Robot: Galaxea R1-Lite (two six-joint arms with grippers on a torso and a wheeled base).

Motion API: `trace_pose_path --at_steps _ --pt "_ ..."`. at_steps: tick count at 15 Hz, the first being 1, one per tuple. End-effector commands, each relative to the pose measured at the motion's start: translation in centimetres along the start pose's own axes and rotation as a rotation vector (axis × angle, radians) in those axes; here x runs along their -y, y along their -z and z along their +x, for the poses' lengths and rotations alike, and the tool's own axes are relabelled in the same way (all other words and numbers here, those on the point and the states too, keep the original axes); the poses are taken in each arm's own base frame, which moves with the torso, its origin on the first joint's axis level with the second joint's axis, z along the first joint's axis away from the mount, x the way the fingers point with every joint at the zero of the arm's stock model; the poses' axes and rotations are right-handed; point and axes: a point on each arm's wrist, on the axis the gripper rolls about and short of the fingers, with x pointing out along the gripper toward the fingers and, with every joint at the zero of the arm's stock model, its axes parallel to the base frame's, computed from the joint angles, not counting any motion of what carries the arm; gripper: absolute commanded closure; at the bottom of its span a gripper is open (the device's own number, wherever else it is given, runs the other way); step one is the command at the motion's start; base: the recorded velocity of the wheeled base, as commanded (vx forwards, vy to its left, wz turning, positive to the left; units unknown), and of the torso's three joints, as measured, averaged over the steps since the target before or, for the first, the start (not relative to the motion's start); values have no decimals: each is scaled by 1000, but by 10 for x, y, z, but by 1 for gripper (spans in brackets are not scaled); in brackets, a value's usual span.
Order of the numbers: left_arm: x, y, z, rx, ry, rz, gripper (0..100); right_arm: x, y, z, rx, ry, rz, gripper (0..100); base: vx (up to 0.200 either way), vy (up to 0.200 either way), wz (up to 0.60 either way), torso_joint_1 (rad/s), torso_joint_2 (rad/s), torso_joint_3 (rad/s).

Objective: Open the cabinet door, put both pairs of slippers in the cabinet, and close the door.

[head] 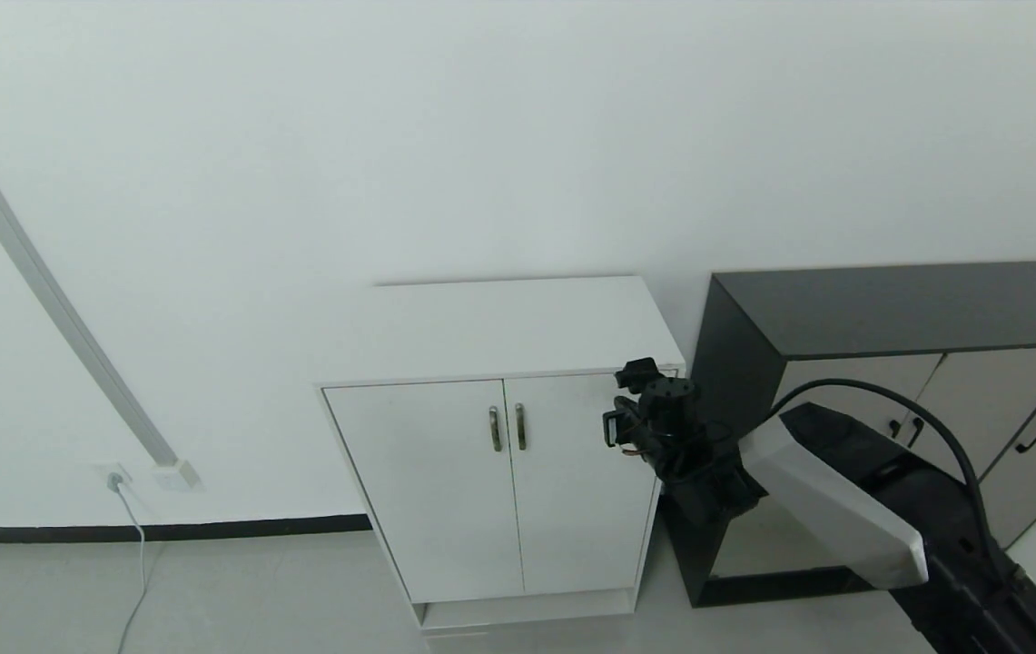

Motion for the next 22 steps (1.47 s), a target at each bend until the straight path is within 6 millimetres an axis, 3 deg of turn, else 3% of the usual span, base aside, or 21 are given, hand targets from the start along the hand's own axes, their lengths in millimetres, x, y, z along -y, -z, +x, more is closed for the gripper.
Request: trace_pose_path --at_steps 1,4,11,17,22 --pt "0 0 0 0 -1 -1 100 4 -40 -42 36 -8 9 100 0 0 0 0 0 0" --pt "0 0 0 -1 -1 -4 100 15 -61 -82 42 -4 11 100 0 0 0 0 0 0" --pt "0 0 0 0 0 -4 100 83 -111 -183 66 123 26 100 0 0 0 0 0 0" --pt "0 0 0 0 0 -4 100 128 -103 -262 45 252 40 100 0 0 0 0 0 0" --pt "0 0 0 0 0 -5 100 147 -112 -322 103 343 9 100 0 0 0 0 0 0"
